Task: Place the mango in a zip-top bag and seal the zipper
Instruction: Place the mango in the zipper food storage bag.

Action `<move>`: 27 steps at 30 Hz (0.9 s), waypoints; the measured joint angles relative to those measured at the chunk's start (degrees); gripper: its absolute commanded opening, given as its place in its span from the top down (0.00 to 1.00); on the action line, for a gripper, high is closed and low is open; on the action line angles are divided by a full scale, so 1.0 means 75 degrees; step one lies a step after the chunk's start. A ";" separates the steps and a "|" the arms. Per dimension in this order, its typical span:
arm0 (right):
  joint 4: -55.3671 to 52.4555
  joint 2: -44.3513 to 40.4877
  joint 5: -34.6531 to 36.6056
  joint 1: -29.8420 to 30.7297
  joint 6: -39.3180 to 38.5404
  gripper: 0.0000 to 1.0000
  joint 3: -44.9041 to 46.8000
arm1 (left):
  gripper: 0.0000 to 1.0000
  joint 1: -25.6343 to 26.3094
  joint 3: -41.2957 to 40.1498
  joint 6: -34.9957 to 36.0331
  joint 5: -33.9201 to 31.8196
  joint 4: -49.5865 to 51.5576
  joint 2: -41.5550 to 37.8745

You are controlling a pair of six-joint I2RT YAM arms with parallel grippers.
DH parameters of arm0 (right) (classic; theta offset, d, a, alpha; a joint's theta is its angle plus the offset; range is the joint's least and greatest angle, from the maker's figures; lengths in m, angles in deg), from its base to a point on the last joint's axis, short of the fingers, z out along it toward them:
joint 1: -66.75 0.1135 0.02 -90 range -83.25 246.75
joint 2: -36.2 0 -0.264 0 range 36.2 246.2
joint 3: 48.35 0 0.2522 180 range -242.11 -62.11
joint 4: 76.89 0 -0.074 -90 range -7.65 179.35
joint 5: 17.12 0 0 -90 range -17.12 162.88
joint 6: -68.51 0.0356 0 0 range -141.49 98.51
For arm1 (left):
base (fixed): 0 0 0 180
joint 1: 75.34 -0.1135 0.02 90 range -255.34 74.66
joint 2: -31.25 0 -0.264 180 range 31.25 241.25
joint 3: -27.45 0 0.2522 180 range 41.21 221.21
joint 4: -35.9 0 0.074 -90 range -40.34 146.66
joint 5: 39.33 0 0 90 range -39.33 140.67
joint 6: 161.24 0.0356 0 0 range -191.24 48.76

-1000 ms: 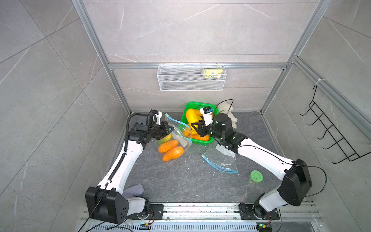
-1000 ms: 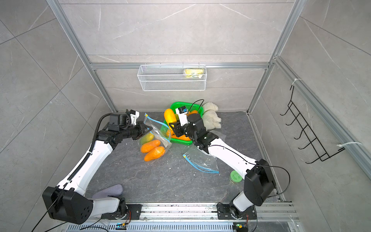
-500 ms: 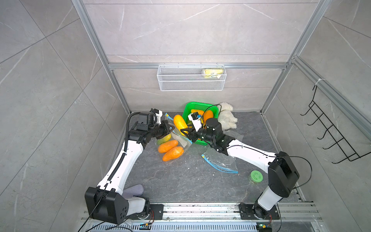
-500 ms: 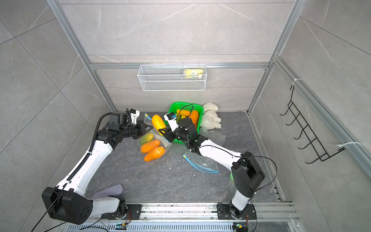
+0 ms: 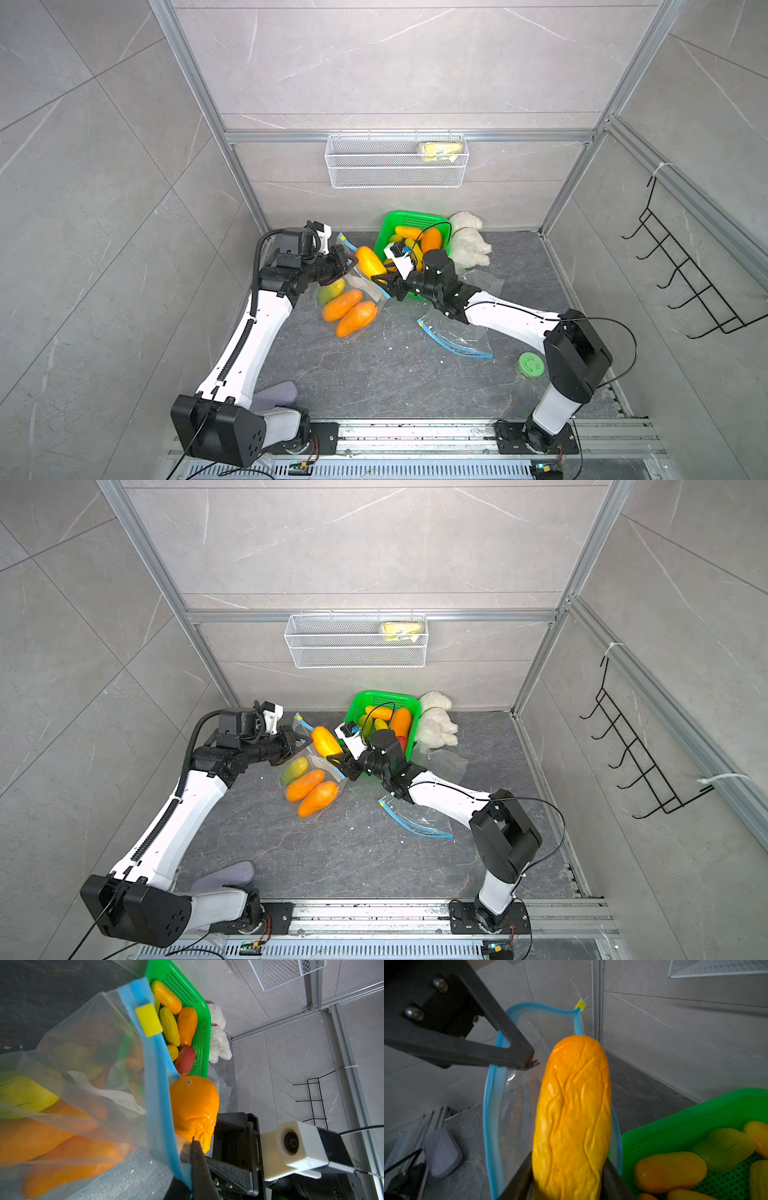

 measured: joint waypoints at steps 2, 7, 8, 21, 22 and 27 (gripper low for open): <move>-0.0003 -0.0006 -0.0052 0.0029 -0.0236 0.61 0.0000 | 1.00 -0.0012 0.0073 -0.0009 0.0000 0.0038 0.0000; -0.0315 -0.0070 -0.0026 0.0131 -0.0854 0.62 -0.0076 | 1.00 -0.0035 0.0283 -0.0006 0.0006 0.0210 0.0000; -0.0522 -0.0070 0.0067 0.0166 -0.1020 0.62 -0.0163 | 1.00 -0.0035 0.0300 -0.0006 0.0006 0.0227 0.0000; -0.4185 0.0469 0.2626 0.0746 -0.2428 0.60 -0.2722 | 1.00 -0.0044 0.0303 0.0035 0.0076 0.0265 -0.0015; -0.4299 0.0475 0.2681 0.0775 -0.2486 0.60 -0.2742 | 1.00 -0.0044 0.0303 0.0038 0.0076 0.0268 -0.0017; -0.4599 0.0280 0.2512 0.0982 -0.2847 0.60 -0.2489 | 1.00 -0.0044 0.0303 0.0122 0.0076 0.0364 -0.0020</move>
